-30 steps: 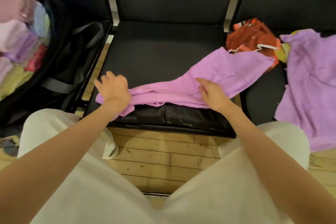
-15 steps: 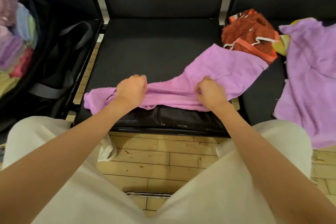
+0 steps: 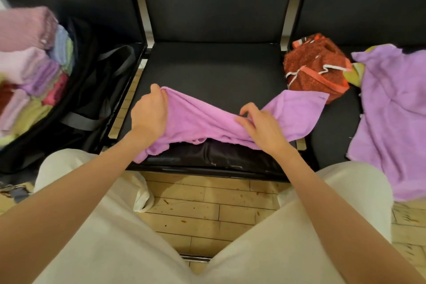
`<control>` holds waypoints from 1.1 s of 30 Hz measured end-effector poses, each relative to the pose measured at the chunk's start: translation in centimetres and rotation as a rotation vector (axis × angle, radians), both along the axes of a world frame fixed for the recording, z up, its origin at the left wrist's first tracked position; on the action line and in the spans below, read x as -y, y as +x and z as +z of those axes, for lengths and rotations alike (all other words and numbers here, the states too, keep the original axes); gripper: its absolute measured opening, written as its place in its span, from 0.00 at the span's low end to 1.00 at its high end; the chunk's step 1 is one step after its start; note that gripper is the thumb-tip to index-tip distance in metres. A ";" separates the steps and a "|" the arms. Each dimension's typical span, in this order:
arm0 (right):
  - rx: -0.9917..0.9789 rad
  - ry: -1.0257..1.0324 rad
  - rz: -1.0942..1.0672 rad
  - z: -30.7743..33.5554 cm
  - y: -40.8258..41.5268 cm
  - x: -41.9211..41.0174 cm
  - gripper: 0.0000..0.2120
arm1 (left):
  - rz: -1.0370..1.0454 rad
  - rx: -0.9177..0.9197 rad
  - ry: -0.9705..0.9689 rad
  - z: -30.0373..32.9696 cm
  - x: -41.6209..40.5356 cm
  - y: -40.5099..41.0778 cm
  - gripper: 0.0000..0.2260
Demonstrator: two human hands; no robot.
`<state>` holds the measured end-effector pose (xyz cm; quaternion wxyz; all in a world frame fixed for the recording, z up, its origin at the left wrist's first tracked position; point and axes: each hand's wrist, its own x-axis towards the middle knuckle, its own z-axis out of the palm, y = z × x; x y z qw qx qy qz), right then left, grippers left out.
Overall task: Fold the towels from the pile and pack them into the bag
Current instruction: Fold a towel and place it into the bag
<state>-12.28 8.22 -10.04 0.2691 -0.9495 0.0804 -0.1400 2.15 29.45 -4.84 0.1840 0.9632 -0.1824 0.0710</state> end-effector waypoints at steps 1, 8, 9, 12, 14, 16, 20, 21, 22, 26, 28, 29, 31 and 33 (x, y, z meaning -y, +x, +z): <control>0.008 -0.004 0.038 -0.1 -0.1 0.3 0.11 | 0.002 0.032 0.080 0.3 -0.4 0.0 0.10; 0.060 -0.051 -0.005 -1.0 -1.0 0.1 0.08 | 0.052 -0.246 -0.471 4.2 -1.0 -0.3 0.16; 0.077 -0.045 -0.018 -0.7 -1.2 0.0 0.08 | 0.065 -0.373 -0.626 5.1 -0.7 -0.5 0.16; 0.084 -0.007 -0.056 0.0 -1.5 -0.3 0.07 | 0.027 -0.650 -0.978 8.6 0.1 -2.3 0.13; 0.081 0.041 -0.105 0.2 -1.7 -0.5 0.06 | -0.090 -0.754 -1.118 10.7 0.6 -3.6 0.13; 0.091 0.077 -0.159 0.4 -2.0 -0.4 0.05 | -0.136 -0.832 -1.234 11.7 0.8 -4.1 0.14; 0.035 0.220 -0.323 0.5 -2.0 0.0 0.04 | 0.028 -0.809 -1.329 11.5 0.9 -3.9 0.11; -0.005 0.271 -0.361 0.3 -2.0 0.4 0.05 | 0.088 -0.780 -1.306 11.0 0.8 -3.6 0.10; -0.042 0.303 -0.387 0.1 -2.0 0.7 0.05 | 0.151 -0.750 -1.282 10.4 0.6 -3.3 0.10; -0.074 0.332 -0.389 -0.4 -2.5 1.7 0.05 | 0.324 -0.704 -1.239 8.1 -0.7 -2.6 0.11; -0.049 0.343 -0.368 -0.1 -2.4 1.7 0.04 | 0.333 -0.729 -1.186 7.4 -1.3 -2.7 0.10; -0.063 0.337 -0.356 -0.1 -2.3 1.5 0.04 | 0.327 -0.736 -1.160 7.0 -1.6 -2.7 0.10; -0.153 0.254 -0.328 -0.3 -2.1 1.0 0.04 | 0.312 -0.727 -1.097 6.5 -2.2 -2.8 0.10; -0.258 0.116 -0.298 -0.5 -2.2 0.5 0.05 | 0.269 -0.697 -1.011 6.0 -2.9 -2.9 0.10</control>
